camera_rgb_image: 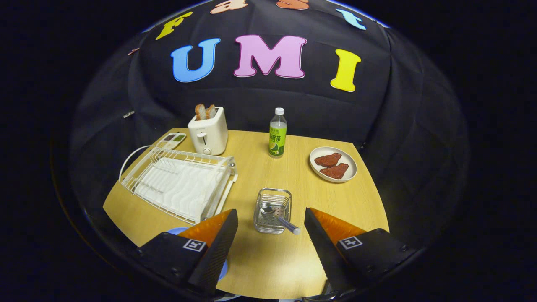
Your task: Take the plate from the dish rack, then take the spoon from the basket and place it into the plate.
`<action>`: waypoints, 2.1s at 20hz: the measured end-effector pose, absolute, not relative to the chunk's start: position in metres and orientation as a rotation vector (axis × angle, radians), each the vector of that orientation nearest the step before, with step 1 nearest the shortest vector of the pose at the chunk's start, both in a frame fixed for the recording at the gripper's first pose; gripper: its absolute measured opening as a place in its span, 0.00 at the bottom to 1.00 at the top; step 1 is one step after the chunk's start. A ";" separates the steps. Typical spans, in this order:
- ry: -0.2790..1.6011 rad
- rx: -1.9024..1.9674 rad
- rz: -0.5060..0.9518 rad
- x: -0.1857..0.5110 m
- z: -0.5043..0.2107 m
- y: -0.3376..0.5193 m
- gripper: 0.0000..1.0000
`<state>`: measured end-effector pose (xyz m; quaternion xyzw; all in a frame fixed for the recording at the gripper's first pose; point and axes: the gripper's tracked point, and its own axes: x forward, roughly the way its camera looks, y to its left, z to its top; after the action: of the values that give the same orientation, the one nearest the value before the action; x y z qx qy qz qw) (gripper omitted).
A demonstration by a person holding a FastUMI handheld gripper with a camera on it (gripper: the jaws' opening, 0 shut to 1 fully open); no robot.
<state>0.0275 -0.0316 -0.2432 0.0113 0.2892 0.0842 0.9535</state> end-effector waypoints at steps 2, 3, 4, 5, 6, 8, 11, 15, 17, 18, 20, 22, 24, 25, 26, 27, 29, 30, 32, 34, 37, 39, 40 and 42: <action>0.635 0.013 0.178 0.034 -0.266 -0.040 0.96; 0.660 0.014 0.183 0.037 -0.279 -0.041 0.91; 0.683 0.018 0.188 0.037 -0.289 -0.043 0.78; 0.707 0.024 0.197 0.037 -0.299 -0.044 0.73; 0.728 0.026 0.195 0.036 -0.306 -0.045 0.65; 0.765 0.038 0.196 0.034 -0.315 -0.047 0.54; 0.778 0.058 0.202 0.034 -0.317 -0.048 0.38; 0.787 0.109 0.246 0.030 -0.313 -0.040 0.19; 0.784 0.106 0.244 0.029 -0.311 -0.041 0.15; 0.781 0.111 0.240 0.030 -0.310 -0.042 0.12; 0.773 0.137 0.226 0.030 -0.305 -0.045 0.12; 0.751 0.154 0.207 0.034 -0.298 -0.051 0.12; 0.731 0.156 0.190 0.036 -0.290 -0.059 0.12; 0.721 0.164 0.191 0.037 -0.286 -0.061 0.12; 0.712 0.177 0.190 0.037 -0.280 -0.061 0.10; 0.704 0.181 0.187 0.037 -0.277 -0.062 0.10; 0.688 0.188 0.182 0.036 -0.269 -0.063 0.10; 0.684 0.187 0.178 0.036 -0.266 -0.063 0.10; 0.665 0.183 0.172 0.033 -0.256 -0.063 0.10; 0.645 0.187 0.164 0.028 -0.246 -0.065 0.10; 0.609 0.201 0.146 0.020 -0.226 -0.070 0.10; 0.583 0.216 0.136 0.011 -0.210 -0.073 0.10; 0.568 0.225 0.135 0.006 -0.201 -0.073 0.10; 0.539 0.235 0.142 -0.009 -0.184 -0.069 0.10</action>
<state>-0.0088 -0.0694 -0.1836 0.1158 0.2653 0.0700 0.9546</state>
